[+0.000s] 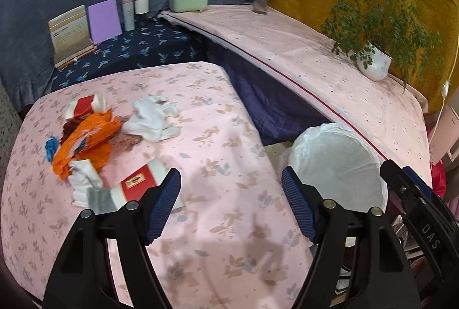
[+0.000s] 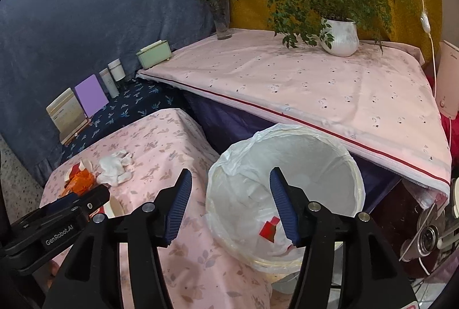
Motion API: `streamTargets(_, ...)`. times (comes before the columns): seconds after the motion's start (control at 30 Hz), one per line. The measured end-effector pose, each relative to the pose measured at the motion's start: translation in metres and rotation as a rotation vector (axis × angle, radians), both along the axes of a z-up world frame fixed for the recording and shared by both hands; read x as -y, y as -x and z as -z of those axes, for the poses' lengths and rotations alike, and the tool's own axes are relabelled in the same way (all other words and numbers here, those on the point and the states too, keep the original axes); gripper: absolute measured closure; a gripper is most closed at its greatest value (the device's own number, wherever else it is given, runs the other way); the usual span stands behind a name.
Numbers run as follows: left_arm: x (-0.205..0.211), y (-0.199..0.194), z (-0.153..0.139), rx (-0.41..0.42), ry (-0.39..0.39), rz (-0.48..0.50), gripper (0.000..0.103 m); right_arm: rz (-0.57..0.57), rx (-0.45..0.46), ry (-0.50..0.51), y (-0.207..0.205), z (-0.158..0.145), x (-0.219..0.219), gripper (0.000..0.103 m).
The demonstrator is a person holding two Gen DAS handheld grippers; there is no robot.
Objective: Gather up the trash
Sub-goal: 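Move both tools back to the table toward the red-and-white cup and grey pouch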
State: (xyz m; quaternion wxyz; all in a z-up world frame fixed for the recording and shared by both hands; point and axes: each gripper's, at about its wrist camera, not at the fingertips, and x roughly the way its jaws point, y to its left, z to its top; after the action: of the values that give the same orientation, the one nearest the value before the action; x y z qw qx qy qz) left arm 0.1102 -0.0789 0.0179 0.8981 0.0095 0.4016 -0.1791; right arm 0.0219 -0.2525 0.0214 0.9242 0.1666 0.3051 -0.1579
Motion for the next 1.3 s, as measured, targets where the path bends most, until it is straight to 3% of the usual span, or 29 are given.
streamTargets(0.6,-0.099,0.003,0.01,-0.025,0.003,-0.202,0.034,-0.18,-0.021,0.035,-0.015,-0.004,-0.081,0.045)
streamTargets(0.7,-0.113,0.004,0.015,-0.038,0.004,-0.228,0.028,-0.205,-0.03,0.04,-0.019,-0.002,-0.092,0.045)
streamTargets(1.03,-0.164,-0.001,0.049,-0.126,0.023,-0.315,0.026,-0.281,-0.077,0.055,-0.038,0.012,-0.13,0.045)
streamTargets(1.3,-0.183,-0.012,0.082,-0.217,0.041,-0.331,0.026,-0.323,-0.117,0.059,-0.053,0.027,-0.152,0.045)
